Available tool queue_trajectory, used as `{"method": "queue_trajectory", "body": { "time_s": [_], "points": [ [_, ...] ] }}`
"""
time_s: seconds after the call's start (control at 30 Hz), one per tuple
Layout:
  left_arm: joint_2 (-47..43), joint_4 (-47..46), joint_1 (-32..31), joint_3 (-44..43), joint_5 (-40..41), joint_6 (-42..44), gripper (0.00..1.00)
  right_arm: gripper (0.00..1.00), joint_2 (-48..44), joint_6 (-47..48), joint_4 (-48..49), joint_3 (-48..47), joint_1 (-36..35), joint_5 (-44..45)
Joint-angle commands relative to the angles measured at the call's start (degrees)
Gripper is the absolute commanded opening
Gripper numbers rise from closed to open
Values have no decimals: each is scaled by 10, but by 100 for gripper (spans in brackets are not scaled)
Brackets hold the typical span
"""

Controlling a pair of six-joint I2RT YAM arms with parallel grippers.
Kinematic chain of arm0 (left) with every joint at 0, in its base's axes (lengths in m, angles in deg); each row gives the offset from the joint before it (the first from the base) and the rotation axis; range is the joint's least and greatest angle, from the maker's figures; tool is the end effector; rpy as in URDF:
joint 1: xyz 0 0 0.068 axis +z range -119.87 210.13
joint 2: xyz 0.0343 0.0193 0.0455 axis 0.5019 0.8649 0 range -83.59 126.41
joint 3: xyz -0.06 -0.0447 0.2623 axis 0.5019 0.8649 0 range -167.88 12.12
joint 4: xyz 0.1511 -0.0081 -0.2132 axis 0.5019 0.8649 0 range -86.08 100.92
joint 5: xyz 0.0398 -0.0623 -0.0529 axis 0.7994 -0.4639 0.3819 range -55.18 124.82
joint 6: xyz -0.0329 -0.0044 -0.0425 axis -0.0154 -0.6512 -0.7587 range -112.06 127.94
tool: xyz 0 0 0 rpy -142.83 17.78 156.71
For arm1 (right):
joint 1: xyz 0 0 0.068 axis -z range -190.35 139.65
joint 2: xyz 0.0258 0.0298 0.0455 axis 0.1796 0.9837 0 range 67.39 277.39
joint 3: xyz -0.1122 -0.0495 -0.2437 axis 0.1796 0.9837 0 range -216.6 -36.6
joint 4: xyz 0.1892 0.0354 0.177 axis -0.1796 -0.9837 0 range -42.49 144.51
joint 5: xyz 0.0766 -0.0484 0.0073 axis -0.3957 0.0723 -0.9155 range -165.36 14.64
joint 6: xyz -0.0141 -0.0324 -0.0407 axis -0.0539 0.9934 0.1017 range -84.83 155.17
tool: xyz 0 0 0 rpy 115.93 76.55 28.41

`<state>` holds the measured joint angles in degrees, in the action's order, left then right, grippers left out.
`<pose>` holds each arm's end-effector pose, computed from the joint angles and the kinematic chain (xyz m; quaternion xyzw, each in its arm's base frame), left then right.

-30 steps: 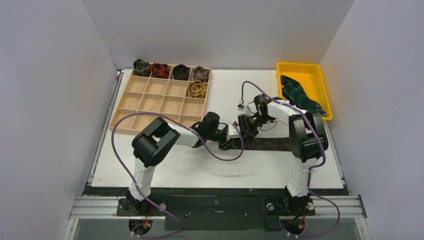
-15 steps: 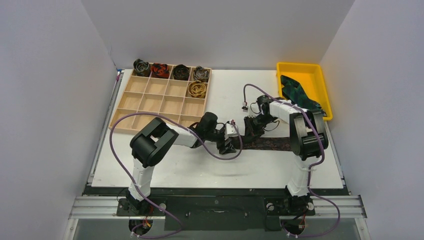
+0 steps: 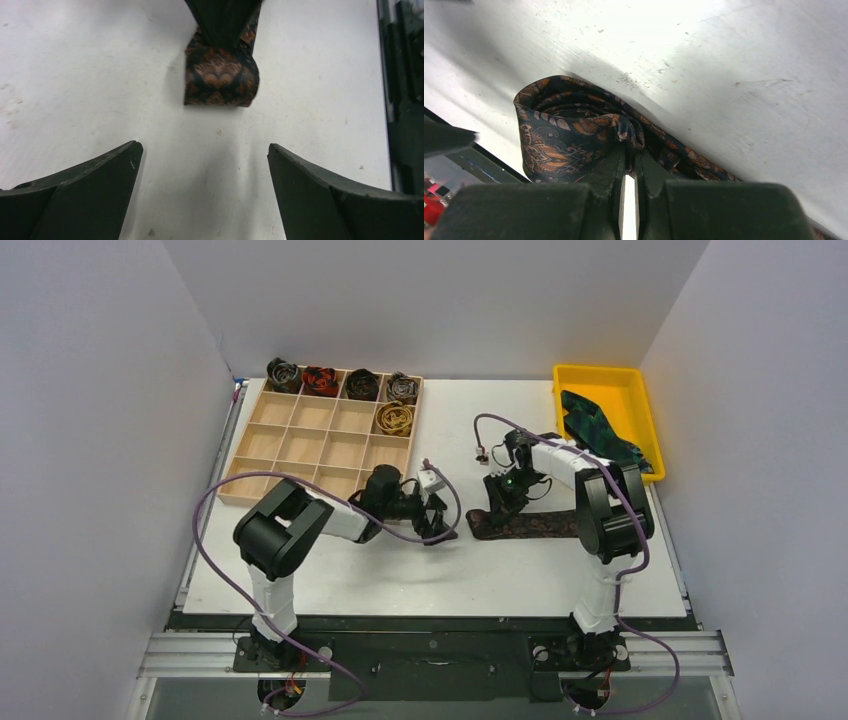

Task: Roll the ties
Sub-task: Roll the tie at the center of the board.

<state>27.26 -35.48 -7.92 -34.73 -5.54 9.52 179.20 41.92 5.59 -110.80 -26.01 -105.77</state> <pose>0.2750 -0.2444 0.1242 0.4431 0.6799 -0.4343 0.3908 0.3371 0.1133 0.1521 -0.1952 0.9446 0.2636 0.0088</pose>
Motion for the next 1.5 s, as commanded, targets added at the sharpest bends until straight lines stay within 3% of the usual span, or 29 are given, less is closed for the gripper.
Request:
{"method": "queue_trajectory", "body": {
  "time_s": [0.0,0.1,0.17,0.23,0.33,0.4,0.43,0.5,0.67,0.87,1.07,1.47],
  "points": [
    [-70,-70,36,-12,-24,-108,97,0,-1,44,18,25,-29,59],
    [-131,112,1,-29,93,69,97,0,-2,51,22,23,-39,53],
    [-181,137,-17,-17,150,125,97,0,-1,55,22,20,-44,46],
    [-212,113,-9,8,146,121,97,0,-2,62,21,20,-49,40],
    [-227,67,8,28,200,5,97,0,-4,76,22,23,-57,36],
    [-218,174,25,-15,119,1,97,0,-8,83,26,26,-61,35],
    [-206,184,28,-22,88,-1,97,0,-9,83,28,29,-63,35],
    [-204,150,27,-7,56,-10,96,0,-12,77,37,32,-65,36],
    [-205,-33,-39,111,148,18,97,0,-36,57,50,45,-67,34],
    [-119,-156,-65,131,183,3,96,0,-86,20,46,61,-67,1],
    [-82,-208,-73,142,164,20,97,0,-113,-24,47,93,-66,-37],
    [-23,-254,-108,126,126,5,97,0,-9,-8,79,101,8,-24]
  ]
}}
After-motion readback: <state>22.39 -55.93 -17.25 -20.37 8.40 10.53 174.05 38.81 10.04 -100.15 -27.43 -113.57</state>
